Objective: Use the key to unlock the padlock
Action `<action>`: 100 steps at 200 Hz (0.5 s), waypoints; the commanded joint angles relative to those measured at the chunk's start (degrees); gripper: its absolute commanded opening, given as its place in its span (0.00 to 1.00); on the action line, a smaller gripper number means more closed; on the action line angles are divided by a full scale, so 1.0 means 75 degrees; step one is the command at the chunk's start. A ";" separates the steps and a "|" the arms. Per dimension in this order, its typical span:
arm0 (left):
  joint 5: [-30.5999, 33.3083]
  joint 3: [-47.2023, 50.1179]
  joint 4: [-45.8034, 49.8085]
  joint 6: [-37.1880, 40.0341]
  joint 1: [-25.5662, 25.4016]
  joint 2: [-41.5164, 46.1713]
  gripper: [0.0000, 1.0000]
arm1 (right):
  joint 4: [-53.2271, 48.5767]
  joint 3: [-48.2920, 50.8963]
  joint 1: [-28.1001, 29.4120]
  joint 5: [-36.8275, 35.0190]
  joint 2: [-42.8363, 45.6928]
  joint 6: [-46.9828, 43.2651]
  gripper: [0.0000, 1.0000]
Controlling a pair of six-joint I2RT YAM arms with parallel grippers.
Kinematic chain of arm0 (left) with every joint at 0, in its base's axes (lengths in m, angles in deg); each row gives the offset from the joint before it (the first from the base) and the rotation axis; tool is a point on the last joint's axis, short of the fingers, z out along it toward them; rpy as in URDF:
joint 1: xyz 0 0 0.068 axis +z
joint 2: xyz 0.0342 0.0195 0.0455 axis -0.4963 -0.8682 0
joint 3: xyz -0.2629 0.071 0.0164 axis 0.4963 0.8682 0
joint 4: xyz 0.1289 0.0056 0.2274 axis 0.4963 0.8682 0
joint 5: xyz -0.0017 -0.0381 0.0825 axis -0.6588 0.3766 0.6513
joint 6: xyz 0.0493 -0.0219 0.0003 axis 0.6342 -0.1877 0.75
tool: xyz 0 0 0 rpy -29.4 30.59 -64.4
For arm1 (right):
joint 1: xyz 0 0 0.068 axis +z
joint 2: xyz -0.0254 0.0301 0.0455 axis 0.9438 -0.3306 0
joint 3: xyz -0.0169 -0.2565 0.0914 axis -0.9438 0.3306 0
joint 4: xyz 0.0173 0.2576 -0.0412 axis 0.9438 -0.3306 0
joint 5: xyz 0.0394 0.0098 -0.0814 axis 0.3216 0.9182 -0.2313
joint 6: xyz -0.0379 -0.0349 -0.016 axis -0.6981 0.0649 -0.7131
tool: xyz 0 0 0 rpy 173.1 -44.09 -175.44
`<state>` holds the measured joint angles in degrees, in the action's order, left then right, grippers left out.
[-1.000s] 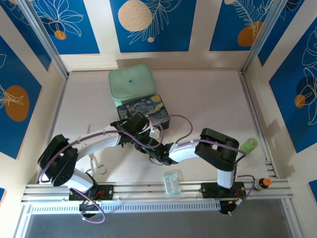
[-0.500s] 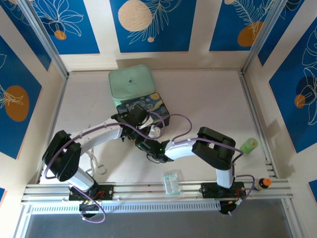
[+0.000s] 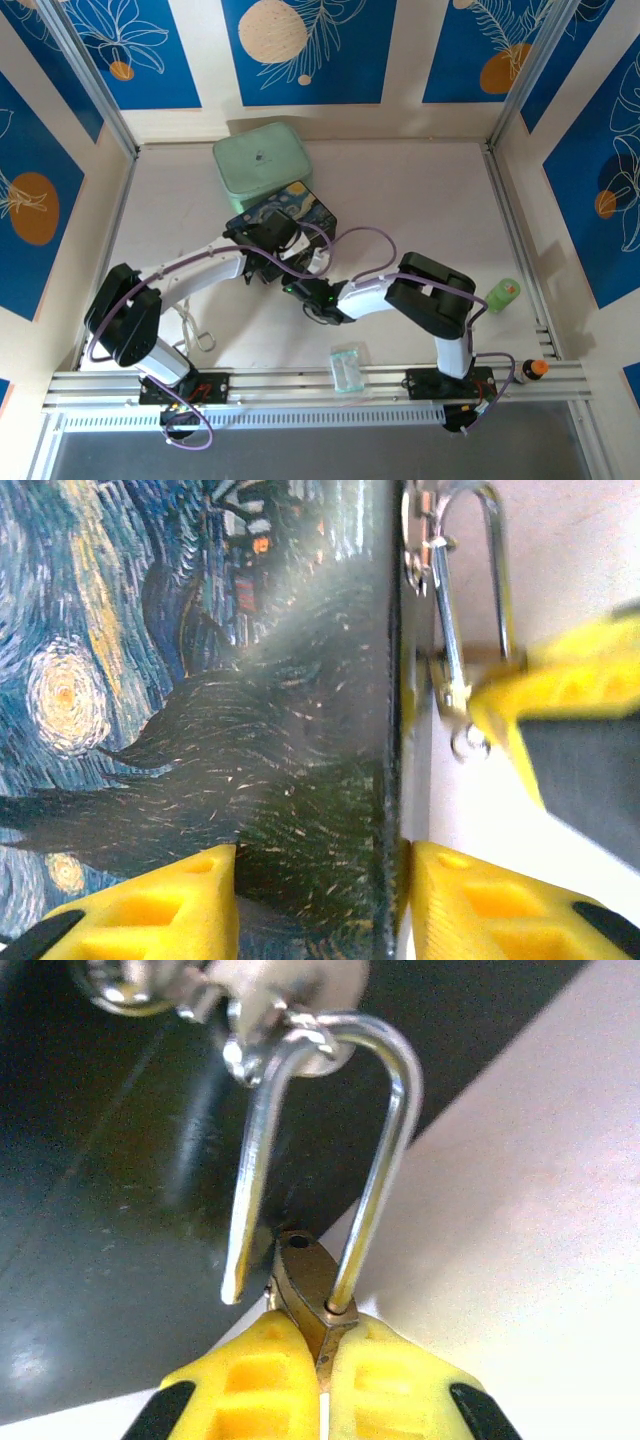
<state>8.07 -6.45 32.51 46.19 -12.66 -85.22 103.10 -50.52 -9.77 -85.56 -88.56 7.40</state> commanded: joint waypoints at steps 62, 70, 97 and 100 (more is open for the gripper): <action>-0.0798 0.0476 0.0844 -0.0276 -0.0310 -0.0143 0.43 | 0.4614 0.2088 -0.1269 0.1950 -0.0577 -0.1178 0.00; -0.0770 0.0511 0.0837 -0.0300 -0.0343 -0.0172 0.43 | 0.4873 0.2166 -0.1380 0.2105 -0.0644 -0.0852 0.00; -0.0571 0.0582 0.0882 -0.0341 -0.0412 -0.0301 0.43 | 0.6003 0.2300 -0.1577 0.2636 -0.0928 -0.0428 0.00; -0.0556 0.0593 0.0886 -0.0339 -0.0429 -0.0297 0.43 | 0.6044 0.2305 -0.1595 0.2664 -0.0925 -0.0370 0.00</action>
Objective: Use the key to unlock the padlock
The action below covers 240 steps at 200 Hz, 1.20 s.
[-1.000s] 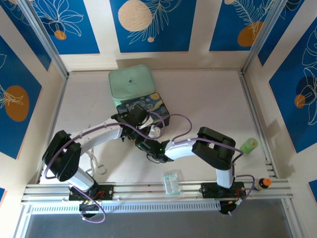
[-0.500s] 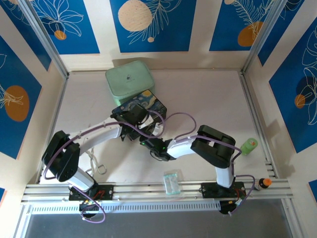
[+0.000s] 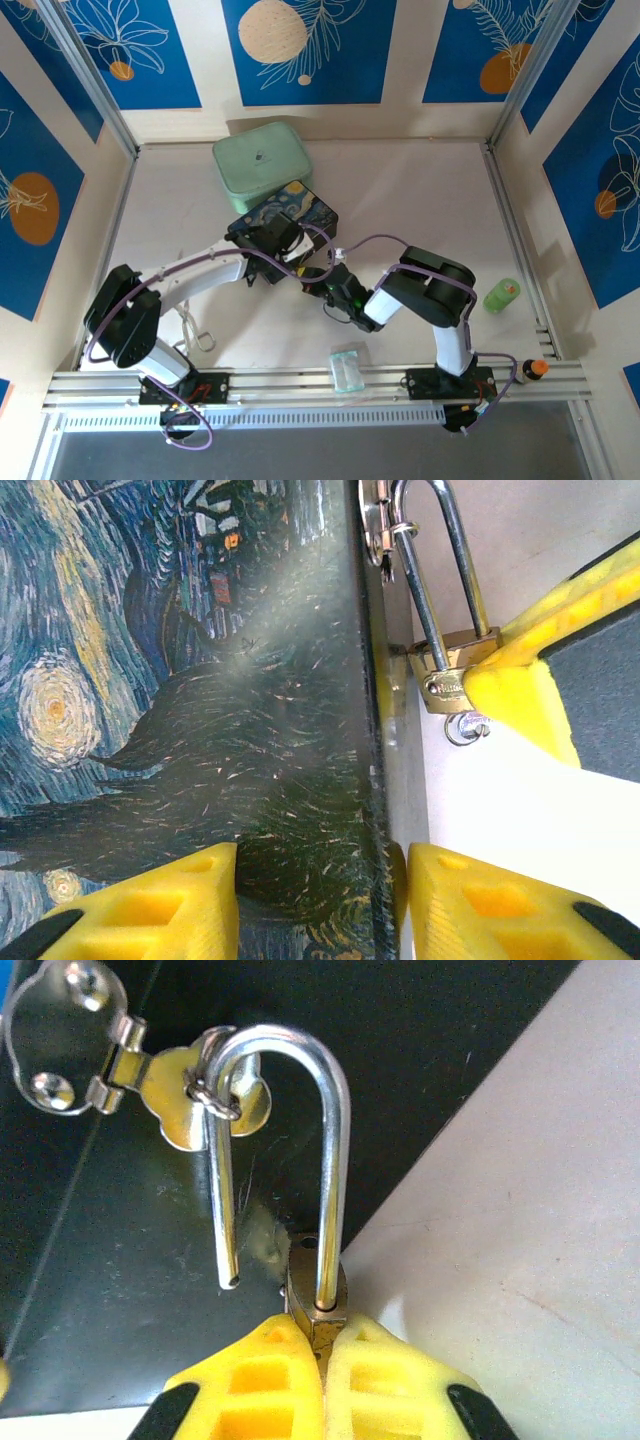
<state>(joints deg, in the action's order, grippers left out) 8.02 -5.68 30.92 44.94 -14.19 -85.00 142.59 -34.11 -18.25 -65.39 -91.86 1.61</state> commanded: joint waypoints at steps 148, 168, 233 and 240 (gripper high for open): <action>0.0267 0.0733 0.1005 -0.0125 -0.1003 -0.0490 0.43 | 0.0912 0.0434 -0.1694 0.0519 0.0273 0.1975 0.00; 0.0445 0.0693 0.1137 -0.0156 -0.1113 -0.0571 0.43 | 0.0557 0.0505 -0.1872 0.0616 0.0500 0.2151 0.00; 0.1542 0.0946 0.0495 -0.0409 -0.1123 -0.0306 0.52 | -0.1526 0.0693 -0.2168 0.1577 0.1401 0.1662 0.00; 0.1744 0.0960 0.0382 -0.0498 -0.1125 -0.0287 0.58 | -0.2072 0.0691 -0.2159 0.1814 0.1572 0.1546 0.00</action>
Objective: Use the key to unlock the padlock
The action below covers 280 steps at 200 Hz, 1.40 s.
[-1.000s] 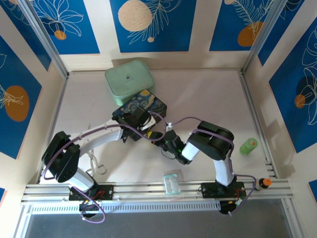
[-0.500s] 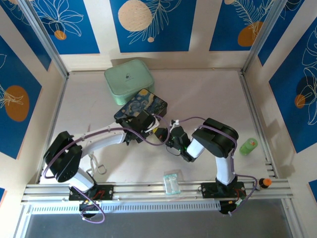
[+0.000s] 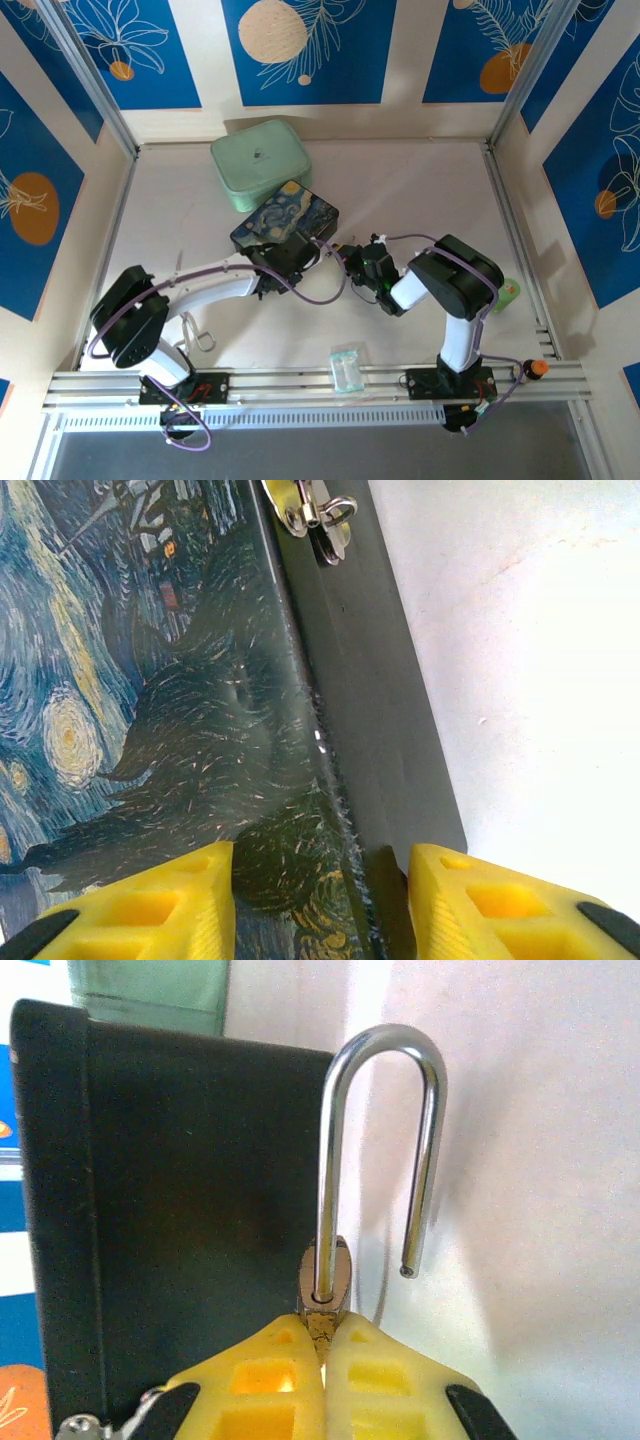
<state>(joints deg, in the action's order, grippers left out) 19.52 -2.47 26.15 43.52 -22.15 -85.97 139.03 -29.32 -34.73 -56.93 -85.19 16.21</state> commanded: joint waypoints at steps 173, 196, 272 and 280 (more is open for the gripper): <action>0.2163 0.0790 0.0862 -0.6908 0.0082 0.0244 0.99 | -1.2938 -0.2819 -0.1571 0.2074 0.2034 -0.5737 0.00; 0.1618 0.1435 0.0015 -0.6988 0.0540 0.0748 0.99 | -1.3406 -0.2944 -0.1796 0.1585 0.1894 -0.6112 0.00; 0.1099 0.2114 -0.0608 -0.6554 0.1751 0.1715 0.99 | -1.3416 -0.2850 -0.2572 0.1393 0.1993 -0.6507 0.11; 0.1126 0.2119 -0.0595 -0.6463 0.1878 0.1793 0.99 | -1.3471 -0.2874 -0.2625 0.1357 0.1983 -0.6545 0.15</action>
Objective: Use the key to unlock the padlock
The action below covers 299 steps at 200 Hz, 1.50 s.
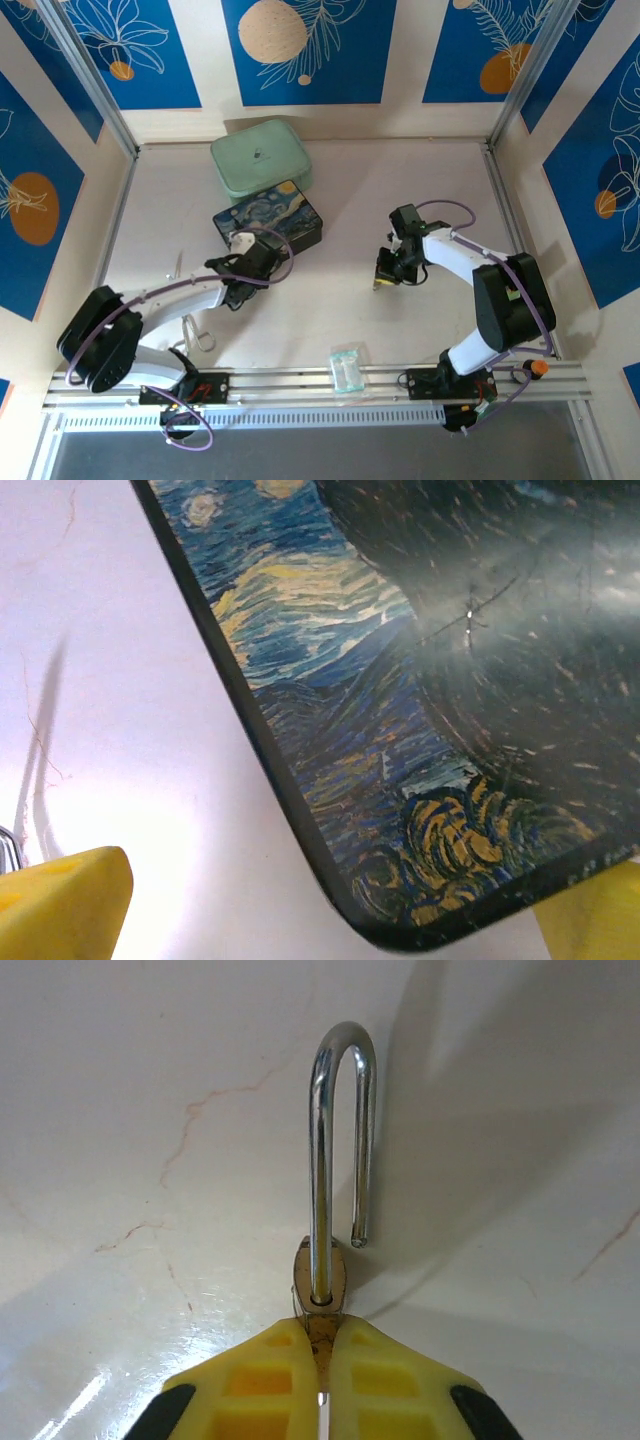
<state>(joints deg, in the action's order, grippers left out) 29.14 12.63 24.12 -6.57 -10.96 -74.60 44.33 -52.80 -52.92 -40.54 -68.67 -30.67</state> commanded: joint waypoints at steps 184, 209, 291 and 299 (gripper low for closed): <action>0.0589 0.1984 -0.1920 0.2006 0.1408 0.4071 1.00 | 0.2697 0.1366 -0.0124 -0.3703 0.3257 -0.1427 0.73; 0.1521 0.2812 -0.4596 0.4042 0.1447 0.4147 0.99 | 0.5936 0.2944 -0.0276 -0.4312 0.3954 -0.2788 0.76; -0.0986 0.4193 -1.1415 0.4909 0.3635 0.0514 0.99 | 1.0307 0.4234 -0.1522 -0.3520 0.2193 -0.3060 0.76; -0.1345 0.4163 -1.1172 0.4789 0.3851 0.0599 0.99 | 1.0243 0.4082 -0.1562 -0.3409 0.2024 -0.3169 0.76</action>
<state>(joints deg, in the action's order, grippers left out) 26.17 42.32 -51.24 29.80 13.90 -69.16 110.31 -20.84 -64.50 -67.05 -50.74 -51.61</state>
